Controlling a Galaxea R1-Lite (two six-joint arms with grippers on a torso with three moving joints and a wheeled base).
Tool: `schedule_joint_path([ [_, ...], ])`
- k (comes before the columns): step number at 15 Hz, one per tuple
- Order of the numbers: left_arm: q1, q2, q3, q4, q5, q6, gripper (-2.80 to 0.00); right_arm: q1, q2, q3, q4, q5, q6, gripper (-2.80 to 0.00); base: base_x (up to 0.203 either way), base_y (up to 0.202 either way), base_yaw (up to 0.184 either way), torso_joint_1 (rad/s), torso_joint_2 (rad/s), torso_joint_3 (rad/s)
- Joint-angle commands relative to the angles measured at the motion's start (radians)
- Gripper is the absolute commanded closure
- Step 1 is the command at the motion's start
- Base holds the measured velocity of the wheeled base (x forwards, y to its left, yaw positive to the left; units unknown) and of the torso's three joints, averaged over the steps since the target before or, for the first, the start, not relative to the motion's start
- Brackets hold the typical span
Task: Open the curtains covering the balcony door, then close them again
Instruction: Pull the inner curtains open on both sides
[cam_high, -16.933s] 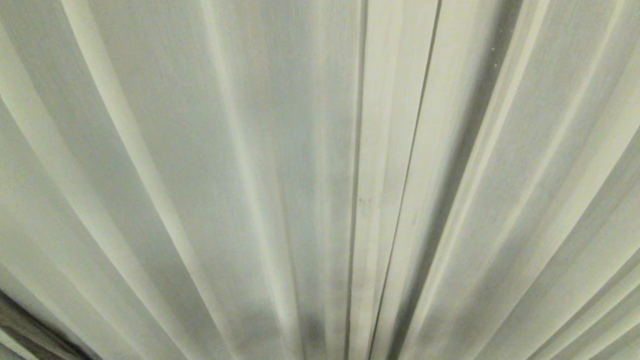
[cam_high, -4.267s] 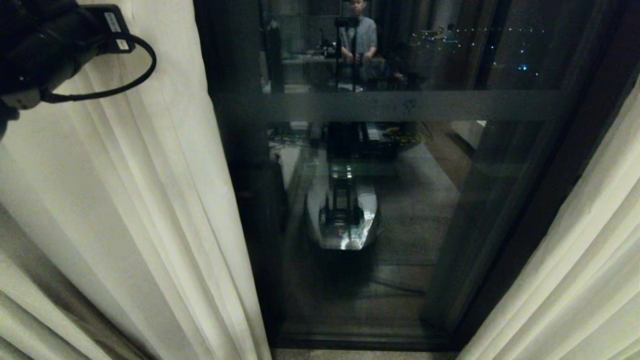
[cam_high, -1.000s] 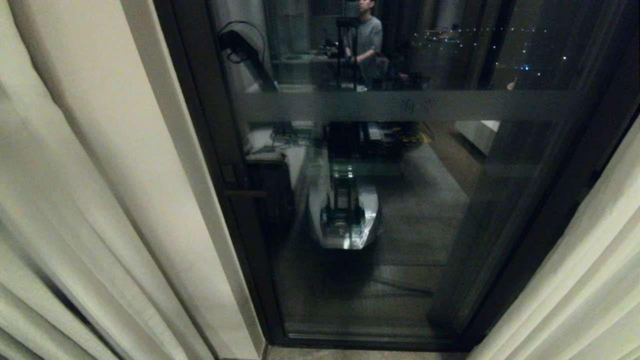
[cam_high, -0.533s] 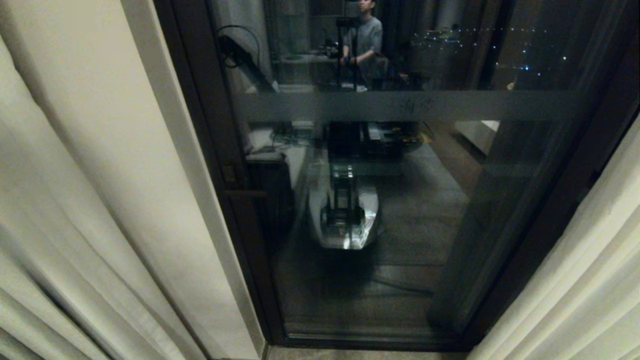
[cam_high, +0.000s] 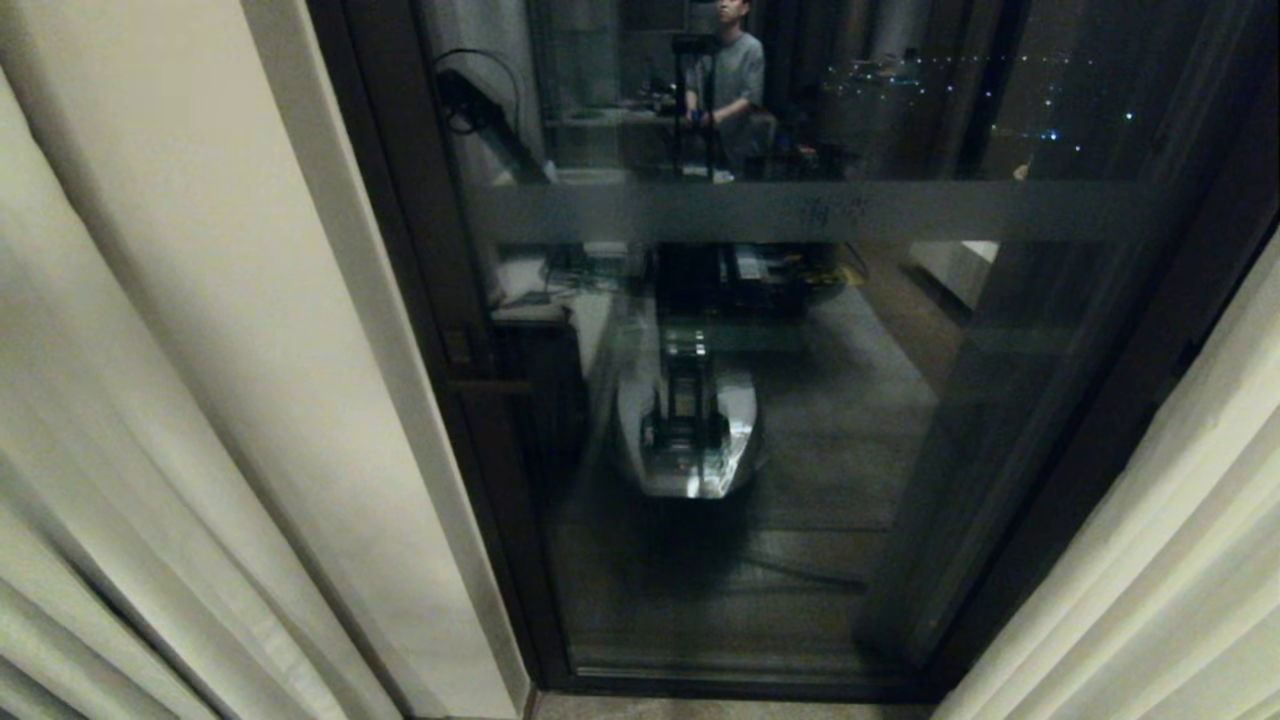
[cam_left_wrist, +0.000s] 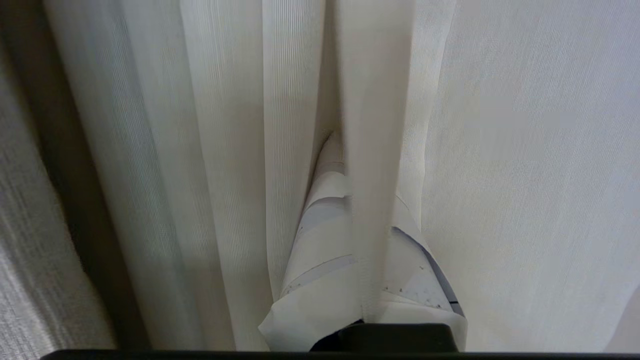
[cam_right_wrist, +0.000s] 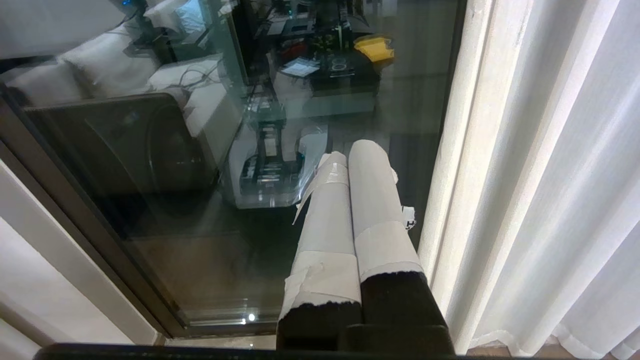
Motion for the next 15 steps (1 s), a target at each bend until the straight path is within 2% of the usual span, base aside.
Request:
schedule_joint_path([
  [1, 0.0, -0.025, 0.0, -0.007, -0.003, -0.001, 0.0, 0.0, 0.0, 0.0, -0.001, -0.001, 0.001, 0.0, 0.0, 0.0, 0.0, 0.0, 0.0, 0.0],
  [11, -0.008, -0.09, 0.016, -0.004, -0.003, -0.015, 0.0, 0.0, 0.0, 0.0, -0.001, -0.001, 0.001, 0.0, 0.0, 0.0, 0.0, 0.0, 0.0, 0.0],
  [15, -0.006, -0.134, 0.089, -0.013, -0.003, -0.015, 0.0, 0.0, 0.0, 0.0, -0.001, -0.001, 0.001, 0.0, 0.0, 0.0, 0.0, 0.0, 0.0, 0.0],
])
